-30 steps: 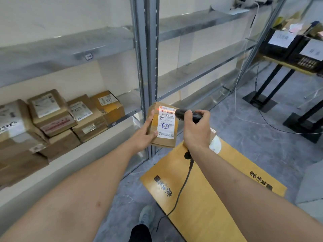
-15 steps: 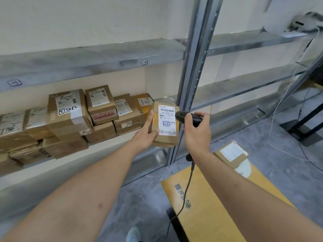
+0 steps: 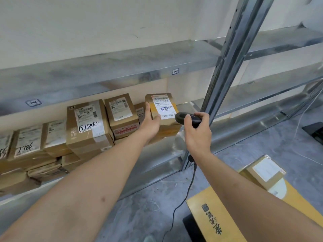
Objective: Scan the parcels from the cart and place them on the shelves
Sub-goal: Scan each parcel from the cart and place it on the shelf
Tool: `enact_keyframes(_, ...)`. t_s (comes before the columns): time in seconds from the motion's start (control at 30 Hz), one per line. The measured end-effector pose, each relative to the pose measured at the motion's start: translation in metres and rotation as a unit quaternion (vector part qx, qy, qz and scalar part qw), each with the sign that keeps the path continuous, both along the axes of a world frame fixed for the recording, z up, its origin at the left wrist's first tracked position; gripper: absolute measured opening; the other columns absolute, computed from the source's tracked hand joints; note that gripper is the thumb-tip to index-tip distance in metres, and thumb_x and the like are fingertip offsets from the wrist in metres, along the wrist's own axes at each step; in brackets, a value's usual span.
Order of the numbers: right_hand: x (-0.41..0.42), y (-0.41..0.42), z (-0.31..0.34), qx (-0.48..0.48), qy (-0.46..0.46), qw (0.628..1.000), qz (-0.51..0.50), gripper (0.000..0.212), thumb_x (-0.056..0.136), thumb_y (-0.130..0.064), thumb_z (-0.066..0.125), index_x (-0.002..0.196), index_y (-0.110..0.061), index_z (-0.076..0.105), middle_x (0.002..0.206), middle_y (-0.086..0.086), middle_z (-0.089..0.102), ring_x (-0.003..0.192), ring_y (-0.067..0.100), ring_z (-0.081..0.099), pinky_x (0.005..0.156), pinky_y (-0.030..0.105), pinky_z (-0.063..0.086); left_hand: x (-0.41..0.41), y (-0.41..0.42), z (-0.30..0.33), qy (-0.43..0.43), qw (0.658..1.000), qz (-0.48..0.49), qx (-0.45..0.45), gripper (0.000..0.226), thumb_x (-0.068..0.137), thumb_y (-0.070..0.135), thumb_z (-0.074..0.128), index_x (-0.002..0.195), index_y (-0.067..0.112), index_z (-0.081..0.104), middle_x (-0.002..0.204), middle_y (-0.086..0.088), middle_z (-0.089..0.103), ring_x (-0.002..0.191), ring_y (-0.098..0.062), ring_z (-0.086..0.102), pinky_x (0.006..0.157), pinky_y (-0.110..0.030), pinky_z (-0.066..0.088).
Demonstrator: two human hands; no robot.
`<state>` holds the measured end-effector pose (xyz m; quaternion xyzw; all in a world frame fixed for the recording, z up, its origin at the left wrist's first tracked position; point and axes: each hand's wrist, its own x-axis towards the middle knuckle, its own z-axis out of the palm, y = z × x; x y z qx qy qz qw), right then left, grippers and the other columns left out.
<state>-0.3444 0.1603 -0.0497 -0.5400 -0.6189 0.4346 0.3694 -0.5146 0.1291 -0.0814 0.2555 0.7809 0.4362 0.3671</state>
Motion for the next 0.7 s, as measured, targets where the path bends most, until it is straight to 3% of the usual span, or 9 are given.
enact_keyframes(0.13, -0.018, 0.008, -0.006, -0.008, 0.001, 1.000, 0.001, 0.026, 0.102, -0.049, 0.057, 0.123, -0.036, 0.049, 0.106, -0.009, 0.066, 0.095, 0.012, 0.063, 0.083, 0.033, 0.045, -0.018, 0.015, -0.003, -0.024, 0.997, 0.063, -0.044, 0.072, 0.105, 0.046, 0.037, 0.151, 0.069, -0.014, 0.161, -0.004, 0.043, 0.124, -0.039, 0.055, 0.110, -0.059, 0.044)
enact_keyframes(0.2, -0.022, 0.014, -0.009, -0.013, -0.001, 1.000, 0.005, 0.025, 0.102, -0.048, 0.057, 0.123, -0.037, 0.049, 0.102, -0.015, 0.064, 0.093, 0.005, 0.061, 0.084, 0.032, 0.046, -0.020, 0.020, -0.004, -0.027, 0.994, 0.092, -0.050, 0.070, 0.109, 0.042, 0.033, 0.158, 0.060, -0.013, 0.145, -0.005, 0.052, 0.099, -0.031, 0.058, 0.098, -0.044, 0.046)
enact_keyframes(0.27, -0.026, 0.022, -0.011, -0.015, -0.003, 1.000, 0.008, 0.025, 0.102, -0.048, 0.058, 0.122, -0.037, 0.048, 0.099, -0.019, 0.062, 0.093, 0.005, 0.061, 0.085, 0.033, 0.048, -0.020, 0.027, -0.003, -0.003, 0.992, 0.105, -0.064, 0.069, 0.110, 0.040, 0.031, 0.161, 0.054, -0.013, 0.128, -0.005, 0.056, 0.082, -0.026, 0.057, 0.088, -0.041, 0.048)
enact_keyframes(0.37, -0.028, 0.035, -0.013, -0.021, -0.006, 1.000, 0.016, 0.027, 0.102, -0.050, 0.057, 0.123, -0.037, 0.048, 0.101, -0.018, 0.062, 0.095, 0.008, 0.063, 0.087, 0.035, 0.050, -0.021, 0.036, -0.006, 0.055, 0.984, 0.126, -0.112, 0.072, 0.110, 0.034, 0.034, 0.162, 0.050, -0.015, 0.119, -0.017, 0.063, 0.091, -0.033, 0.065, 0.090, -0.045, 0.057)
enact_keyframes(0.43, -0.029, 0.044, -0.016, -0.024, -0.004, 0.999, 0.023, 0.027, 0.102, -0.049, 0.057, 0.124, -0.036, 0.048, 0.103, -0.014, 0.064, 0.097, 0.011, 0.064, 0.087, 0.034, 0.050, -0.019, 0.041, -0.005, 0.139, 0.971, 0.109, -0.159, 0.071, 0.110, 0.029, 0.037, 0.166, 0.042, -0.006, 0.117, -0.018, 0.063, 0.097, -0.036, 0.065, 0.091, -0.047, 0.058)
enact_keyframes(0.5, -0.028, 0.052, -0.018, -0.026, -0.001, 0.999, 0.029, 0.027, 0.103, -0.048, 0.057, 0.125, -0.034, 0.049, 0.103, -0.014, 0.063, 0.096, 0.010, 0.064, 0.086, 0.034, 0.049, -0.016, 0.047, 0.002, 0.258, 0.943, 0.041, -0.206, 0.071, 0.105, 0.017, 0.045, 0.167, 0.026, 0.012, 0.122, -0.018, 0.062, 0.107, -0.038, 0.063, 0.089, -0.046, 0.055)
enact_keyframes(0.57, -0.026, 0.058, -0.021, -0.031, -0.002, 0.999, 0.035, 0.027, 0.104, -0.047, 0.057, 0.126, -0.034, 0.049, 0.101, -0.019, 0.060, 0.094, 0.003, 0.060, 0.083, 0.031, 0.046, -0.015, 0.054, 0.016, 0.357, 0.896, -0.034, -0.263, 0.061, 0.098, 0.006, 0.055, 0.156, 0.010, 0.039, 0.123, -0.016, 0.065, 0.112, -0.036, 0.065, 0.080, -0.042, 0.053)
enact_keyframes(0.63, -0.024, 0.062, -0.023, -0.032, -0.001, 0.999, 0.041, 0.027, 0.104, -0.047, 0.057, 0.125, -0.034, 0.049, 0.101, -0.019, 0.060, 0.094, 0.002, 0.060, 0.079, 0.029, 0.044, -0.015, 0.062, 0.029, 0.404, 0.857, -0.078, -0.309, 0.042, 0.093, 0.000, 0.061, 0.134, 0.008, 0.061, 0.121, -0.012, 0.068, 0.111, -0.032, 0.067, 0.074, -0.037, 0.051)
enact_keyframes(0.7, -0.023, 0.066, -0.023, -0.032, 0.002, 0.998, 0.047, 0.026, 0.104, -0.047, 0.056, 0.125, -0.034, 0.049, 0.102, -0.014, 0.062, 0.096, 0.009, 0.063, 0.071, 0.023, 0.044, -0.018, 0.072, 0.037, 0.418, 0.836, -0.093, -0.342, 0.041, 0.091, -0.003, 0.063, 0.130, 0.008, 0.065, 0.126, -0.013, 0.067, 0.115, -0.032, 0.065, 0.079, -0.036, 0.051)
